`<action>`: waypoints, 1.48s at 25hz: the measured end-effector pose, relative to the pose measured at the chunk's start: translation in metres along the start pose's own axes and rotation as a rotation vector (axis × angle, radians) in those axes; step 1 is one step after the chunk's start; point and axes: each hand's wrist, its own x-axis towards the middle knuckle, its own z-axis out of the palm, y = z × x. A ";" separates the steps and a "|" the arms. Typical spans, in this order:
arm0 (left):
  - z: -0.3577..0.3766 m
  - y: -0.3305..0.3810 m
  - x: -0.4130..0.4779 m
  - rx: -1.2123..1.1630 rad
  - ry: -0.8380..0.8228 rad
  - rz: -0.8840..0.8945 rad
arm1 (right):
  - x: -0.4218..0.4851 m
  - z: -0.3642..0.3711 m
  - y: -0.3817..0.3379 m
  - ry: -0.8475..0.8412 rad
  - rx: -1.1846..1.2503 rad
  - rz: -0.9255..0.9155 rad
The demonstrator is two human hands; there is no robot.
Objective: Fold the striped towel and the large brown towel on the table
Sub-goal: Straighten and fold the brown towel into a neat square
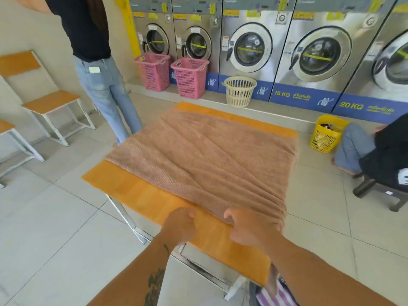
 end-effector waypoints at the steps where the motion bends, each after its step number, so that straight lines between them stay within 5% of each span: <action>1: -0.010 -0.015 0.018 0.063 0.014 0.048 | 0.015 0.007 -0.017 0.054 -0.072 0.054; 7: -0.066 -0.054 0.082 0.429 -0.039 0.199 | 0.042 0.008 -0.049 0.192 -0.416 0.360; 16: -0.079 -0.040 0.132 0.471 -0.052 0.419 | 0.037 -0.003 -0.036 0.246 -0.197 0.431; 22: -0.063 -0.020 0.143 0.518 -0.105 0.318 | 0.042 -0.054 -0.024 0.181 0.348 0.366; 26: -0.058 -0.006 0.139 0.561 0.000 0.276 | 0.034 -0.057 -0.019 0.145 0.283 0.239; 32: -0.087 -0.013 0.111 0.467 0.307 0.422 | 0.040 -0.051 -0.021 0.421 -0.013 -0.051; 37: -0.128 -0.021 0.090 0.436 0.435 0.446 | 0.057 -0.025 -0.069 0.295 -0.068 -0.167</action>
